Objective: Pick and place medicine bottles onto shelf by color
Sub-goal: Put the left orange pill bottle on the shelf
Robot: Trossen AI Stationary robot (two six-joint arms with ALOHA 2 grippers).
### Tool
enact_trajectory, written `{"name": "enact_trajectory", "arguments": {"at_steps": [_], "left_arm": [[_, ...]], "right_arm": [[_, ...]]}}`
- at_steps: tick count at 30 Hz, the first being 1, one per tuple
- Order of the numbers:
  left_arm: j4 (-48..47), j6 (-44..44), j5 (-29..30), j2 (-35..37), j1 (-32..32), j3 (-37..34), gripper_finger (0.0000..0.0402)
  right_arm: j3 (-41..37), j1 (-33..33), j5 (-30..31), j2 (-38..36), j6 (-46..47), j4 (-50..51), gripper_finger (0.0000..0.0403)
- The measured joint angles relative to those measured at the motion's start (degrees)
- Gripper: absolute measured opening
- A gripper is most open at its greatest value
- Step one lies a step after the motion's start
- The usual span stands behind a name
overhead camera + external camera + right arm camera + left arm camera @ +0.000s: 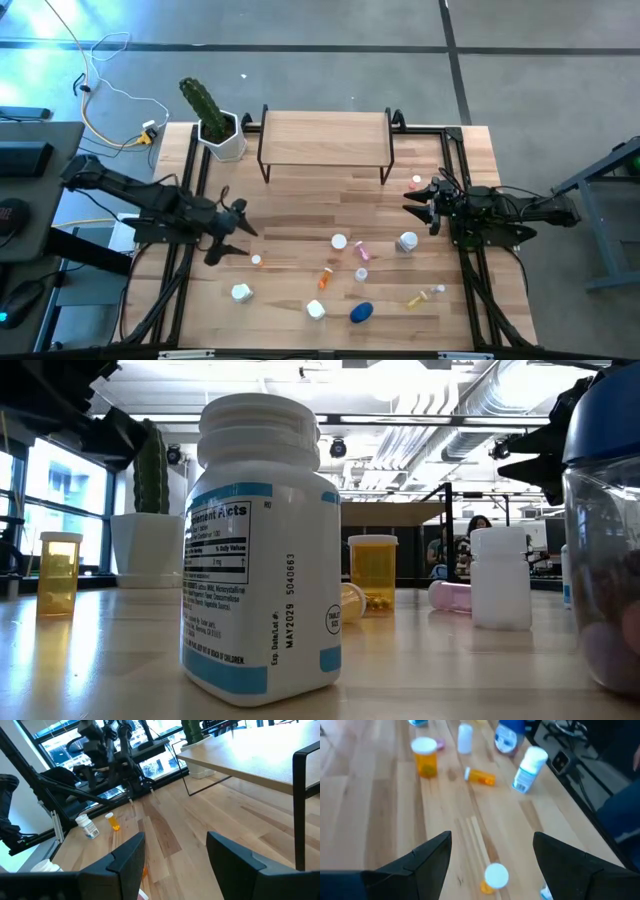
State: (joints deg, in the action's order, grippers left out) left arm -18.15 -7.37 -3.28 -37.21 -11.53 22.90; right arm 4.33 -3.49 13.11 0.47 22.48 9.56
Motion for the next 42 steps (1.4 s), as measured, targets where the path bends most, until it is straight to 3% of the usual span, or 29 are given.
{"name": "enact_trajectory", "arguments": {"at_steps": [13, 26, 36, 42], "left_arm": [[2.2, -3.0, 5.5, -12.0, -7.4, 0.0, 0.0268], [6.3, -3.0, 7.3, -22.3, -9.3, 0.0, 0.0268], [7.1, -3.9, 10.3, -26.9, -9.3, 0.0, 0.0267], [7.8, -3.7, 10.9, -27.2, -9.3, 0.0, 0.0235]], "right_arm": [[0.0, 0.0, 0.0, 0.0, 0.0, 0.0, 0.0202], [0.0, 0.0, 0.0, 0.0, 0.0, 0.0, 0.0202], [0.0, 0.0, 0.0, 0.0, 0.0, 0.0, 0.0202], [0.0, 0.0, 0.0, 0.0, 0.0, 0.0, 0.0202]]}}
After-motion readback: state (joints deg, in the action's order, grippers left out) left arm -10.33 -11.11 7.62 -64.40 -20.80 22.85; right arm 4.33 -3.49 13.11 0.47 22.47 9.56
